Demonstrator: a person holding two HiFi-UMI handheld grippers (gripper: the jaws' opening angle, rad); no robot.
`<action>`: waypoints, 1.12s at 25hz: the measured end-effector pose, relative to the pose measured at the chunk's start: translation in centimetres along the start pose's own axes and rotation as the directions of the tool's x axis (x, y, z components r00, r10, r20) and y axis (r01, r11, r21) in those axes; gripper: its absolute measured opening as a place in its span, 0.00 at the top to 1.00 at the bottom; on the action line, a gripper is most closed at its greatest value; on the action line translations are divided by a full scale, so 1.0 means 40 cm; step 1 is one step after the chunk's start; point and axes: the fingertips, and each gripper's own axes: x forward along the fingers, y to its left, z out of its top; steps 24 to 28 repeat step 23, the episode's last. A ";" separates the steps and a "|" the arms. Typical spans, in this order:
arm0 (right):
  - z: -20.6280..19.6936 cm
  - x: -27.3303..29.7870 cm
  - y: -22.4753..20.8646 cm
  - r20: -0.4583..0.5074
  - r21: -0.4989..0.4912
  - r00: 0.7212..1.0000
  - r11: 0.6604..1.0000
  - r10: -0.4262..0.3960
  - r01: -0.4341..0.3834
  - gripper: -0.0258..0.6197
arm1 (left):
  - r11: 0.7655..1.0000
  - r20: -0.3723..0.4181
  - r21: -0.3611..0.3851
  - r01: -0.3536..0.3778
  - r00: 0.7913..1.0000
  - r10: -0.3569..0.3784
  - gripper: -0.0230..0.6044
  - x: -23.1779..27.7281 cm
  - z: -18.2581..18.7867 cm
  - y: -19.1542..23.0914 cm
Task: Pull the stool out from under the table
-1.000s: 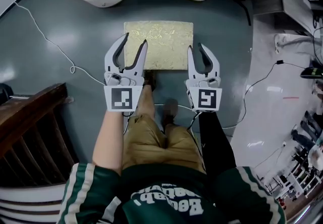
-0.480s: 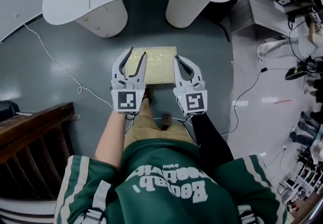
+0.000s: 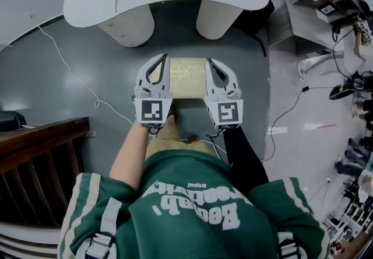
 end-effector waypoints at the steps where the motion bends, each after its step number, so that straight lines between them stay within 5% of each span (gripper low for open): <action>1: 0.004 -0.001 0.000 -0.016 -0.004 1.000 1.000 0.002 -0.002 0.95 | 1.000 0.000 0.007 0.001 1.000 -0.001 0.94 0.002 0.003 0.003; 28: 0.068 -0.056 -0.045 0.061 -0.014 0.997 0.999 -0.038 0.039 0.95 | 1.000 -0.019 0.015 -0.018 1.000 0.018 0.94 -0.049 0.041 0.007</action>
